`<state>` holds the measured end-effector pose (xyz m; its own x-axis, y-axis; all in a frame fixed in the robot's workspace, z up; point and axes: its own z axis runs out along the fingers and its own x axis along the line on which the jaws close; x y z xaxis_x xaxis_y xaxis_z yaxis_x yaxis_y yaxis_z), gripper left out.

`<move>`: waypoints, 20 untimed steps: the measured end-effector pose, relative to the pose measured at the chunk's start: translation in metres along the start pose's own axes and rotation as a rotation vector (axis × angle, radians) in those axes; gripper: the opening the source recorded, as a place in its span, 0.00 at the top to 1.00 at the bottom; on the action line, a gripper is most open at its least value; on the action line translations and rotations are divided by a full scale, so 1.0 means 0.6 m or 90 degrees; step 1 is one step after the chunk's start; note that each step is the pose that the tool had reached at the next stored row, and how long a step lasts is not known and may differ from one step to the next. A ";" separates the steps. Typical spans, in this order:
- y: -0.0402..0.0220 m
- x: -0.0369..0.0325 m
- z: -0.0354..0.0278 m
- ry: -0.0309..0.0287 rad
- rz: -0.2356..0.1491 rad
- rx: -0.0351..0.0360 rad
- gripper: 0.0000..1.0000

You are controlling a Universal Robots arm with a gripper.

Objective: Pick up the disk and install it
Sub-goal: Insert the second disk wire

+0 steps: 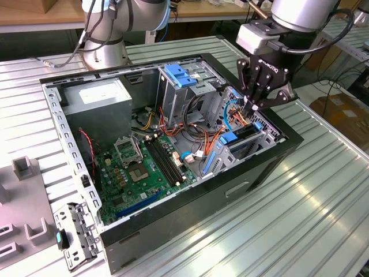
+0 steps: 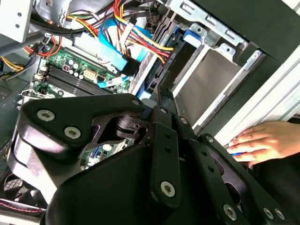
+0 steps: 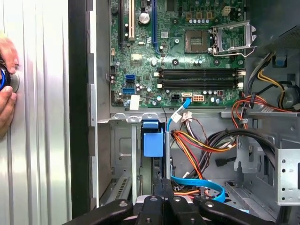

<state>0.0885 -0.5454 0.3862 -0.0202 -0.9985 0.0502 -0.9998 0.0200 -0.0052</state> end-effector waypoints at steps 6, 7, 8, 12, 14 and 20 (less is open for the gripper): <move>-0.003 -0.027 -0.018 0.0314 0.000 0.0003 0.89; -0.005 -0.035 -0.018 0.0377 0.000 0.0001 0.89; -0.006 -0.041 -0.019 0.0412 0.000 0.0000 0.89; -0.015 -0.075 -0.020 0.0525 -0.001 -0.0034 0.89; -0.017 -0.089 -0.021 0.0660 -0.001 -0.0050 0.89; -0.018 -0.113 -0.006 0.0997 -0.001 -0.0044 0.76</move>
<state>0.1006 -0.4779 0.3863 -0.0188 -0.9785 0.2053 -0.9998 0.0196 0.0018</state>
